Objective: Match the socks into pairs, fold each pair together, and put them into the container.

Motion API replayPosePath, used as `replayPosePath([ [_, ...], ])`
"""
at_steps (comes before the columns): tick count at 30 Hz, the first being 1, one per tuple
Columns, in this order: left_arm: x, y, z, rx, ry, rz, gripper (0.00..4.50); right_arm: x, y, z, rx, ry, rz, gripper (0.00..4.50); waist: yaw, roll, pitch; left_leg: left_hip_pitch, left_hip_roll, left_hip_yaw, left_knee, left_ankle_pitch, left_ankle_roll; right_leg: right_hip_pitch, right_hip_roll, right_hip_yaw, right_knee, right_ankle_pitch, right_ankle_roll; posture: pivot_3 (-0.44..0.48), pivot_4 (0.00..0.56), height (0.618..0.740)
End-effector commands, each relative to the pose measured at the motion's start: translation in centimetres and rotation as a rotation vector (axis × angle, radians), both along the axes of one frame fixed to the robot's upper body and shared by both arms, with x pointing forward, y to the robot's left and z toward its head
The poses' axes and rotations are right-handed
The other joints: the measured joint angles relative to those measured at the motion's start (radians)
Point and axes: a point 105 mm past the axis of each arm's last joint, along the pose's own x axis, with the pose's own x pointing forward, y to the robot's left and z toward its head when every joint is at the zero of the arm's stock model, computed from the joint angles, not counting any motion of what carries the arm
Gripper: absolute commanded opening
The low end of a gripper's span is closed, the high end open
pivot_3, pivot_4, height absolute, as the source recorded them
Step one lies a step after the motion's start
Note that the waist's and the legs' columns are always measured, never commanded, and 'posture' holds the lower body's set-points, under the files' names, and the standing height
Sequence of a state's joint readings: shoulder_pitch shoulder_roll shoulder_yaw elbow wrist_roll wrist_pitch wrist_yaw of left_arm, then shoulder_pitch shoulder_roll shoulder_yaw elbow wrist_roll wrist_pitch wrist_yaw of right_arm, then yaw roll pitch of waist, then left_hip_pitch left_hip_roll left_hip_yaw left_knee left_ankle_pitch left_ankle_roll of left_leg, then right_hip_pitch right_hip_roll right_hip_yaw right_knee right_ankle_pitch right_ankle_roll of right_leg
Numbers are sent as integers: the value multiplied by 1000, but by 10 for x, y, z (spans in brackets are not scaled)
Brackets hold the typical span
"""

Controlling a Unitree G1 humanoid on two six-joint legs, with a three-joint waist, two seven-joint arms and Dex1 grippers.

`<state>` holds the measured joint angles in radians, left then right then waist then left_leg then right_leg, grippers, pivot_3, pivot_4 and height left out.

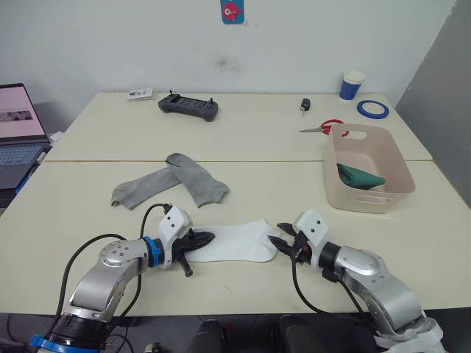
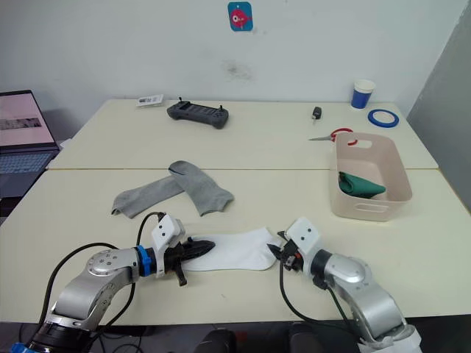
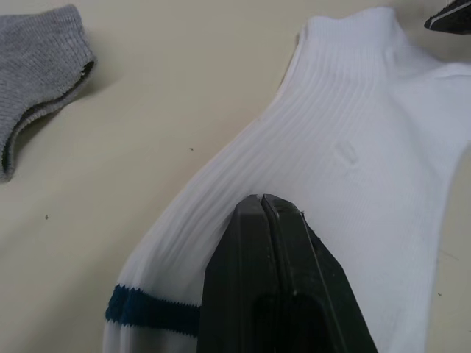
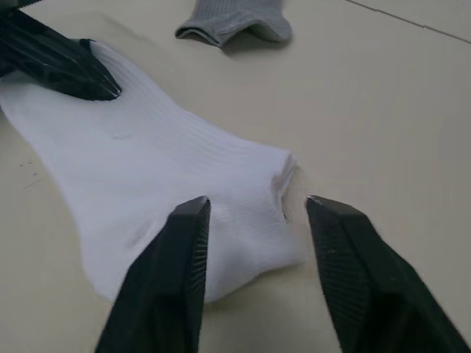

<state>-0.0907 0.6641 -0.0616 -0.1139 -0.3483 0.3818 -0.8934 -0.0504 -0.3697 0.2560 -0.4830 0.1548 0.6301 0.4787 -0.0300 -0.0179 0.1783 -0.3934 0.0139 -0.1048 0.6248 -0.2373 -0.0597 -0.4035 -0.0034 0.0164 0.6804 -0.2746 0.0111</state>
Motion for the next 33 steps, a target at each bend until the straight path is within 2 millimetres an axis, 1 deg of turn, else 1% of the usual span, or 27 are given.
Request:
replayPosePath([
  [1, -11, 4, -23, 39, 88, 0, 0, 6, -2, -3, -4, -10, -71, 3512, 0, 0, 0, 0, 0, 0, 0, 0, 0, 0, 0, 0, 0, 0, 0, 0, 150, 740],
  [3, -13, 5, -23, 42, 89, -2, 0, 6, 0, -12, 0, 33, -92, 3512, -1, 0, 0, 0, 0, 1, 0, 0, 0, 0, 0, 0, 0, 0, 0, 0, 150, 740],
  [6, -14, 7, -23, 46, 88, -1, 0, 1, 3, -23, -32, 68, -86, 3512, -1, 1, -1, 1, 0, 0, -1, 0, 0, 0, 0, 0, 0, 0, 0, 0, 150, 740],
  [9, -14, 9, -21, 48, 83, 8, 0, -7, 9, -30, -60, 91, -46, 2921, -2, 1, -4, 1, 0, 0, -1, 0, 0, 0, 0, 0, 0, 0, 0, 0, 150, 740],
  [13, -13, 11, -18, 47, 72, 15, 0, -14, 20, -30, -71, 97, 12, 1517, -3, 1, -8, 2, 0, 1, -1, 0, 0, 0, 0, 0, 0, -1, -1, 0, 150, 740],
  [14, -13, 12, -17, 46, 68, 18, 0, -16, 23, -29, -65, 96, 21, 1063, -3, 1, -8, 2, 0, 1, -1, 0, 0, 0, 0, 0, 0, -1, -1, 0, 150, 740],
  [17, -12, 13, -13, 45, 57, 22, 0, -15, 25, -25, -49, 87, 25, 10, -3, 1, -9, 2, 1, 0, -1, 0, 0, 0, 1, 0, 0, -1, -1, 0, 150, 740],
  [22, -10, 13, 4, 26, 20, 7, 0, -6, 15, -14, -8, 71, -14, 10, -3, 1, -8, 2, 1, 0, -1, 0, 0, 0, 1, 0, 0, -1, -1, 0, 150, 740],
  [27, -7, -2, 19, -28, 0, -32, 0, 2, -1, -2, -1, 58, -29, 10, -3, 1, -7, 1, 1, 0, -1, 0, 0, 0, 1, 0, 0, -1, -1, 0, 150, 740],
  [31, -4, -12, 22, -54, -3, -41, 0, 5, -11, 9, -13, 37, -9, 10, 0, 1, -7, -1, 0, 0, 0, 0, 0, 0, 0, -1, 0, 0, 0, 0, 150, 740],
  [33, -2, -16, 18, -59, 0, -37, 0, 4, -10, 20, -8, 16, 33, 10, -1, 1, -7, -1, 0, 0, 0, 0, 0, 0, 0, -1, 0, 0, 0, 0, 150, 740],
])
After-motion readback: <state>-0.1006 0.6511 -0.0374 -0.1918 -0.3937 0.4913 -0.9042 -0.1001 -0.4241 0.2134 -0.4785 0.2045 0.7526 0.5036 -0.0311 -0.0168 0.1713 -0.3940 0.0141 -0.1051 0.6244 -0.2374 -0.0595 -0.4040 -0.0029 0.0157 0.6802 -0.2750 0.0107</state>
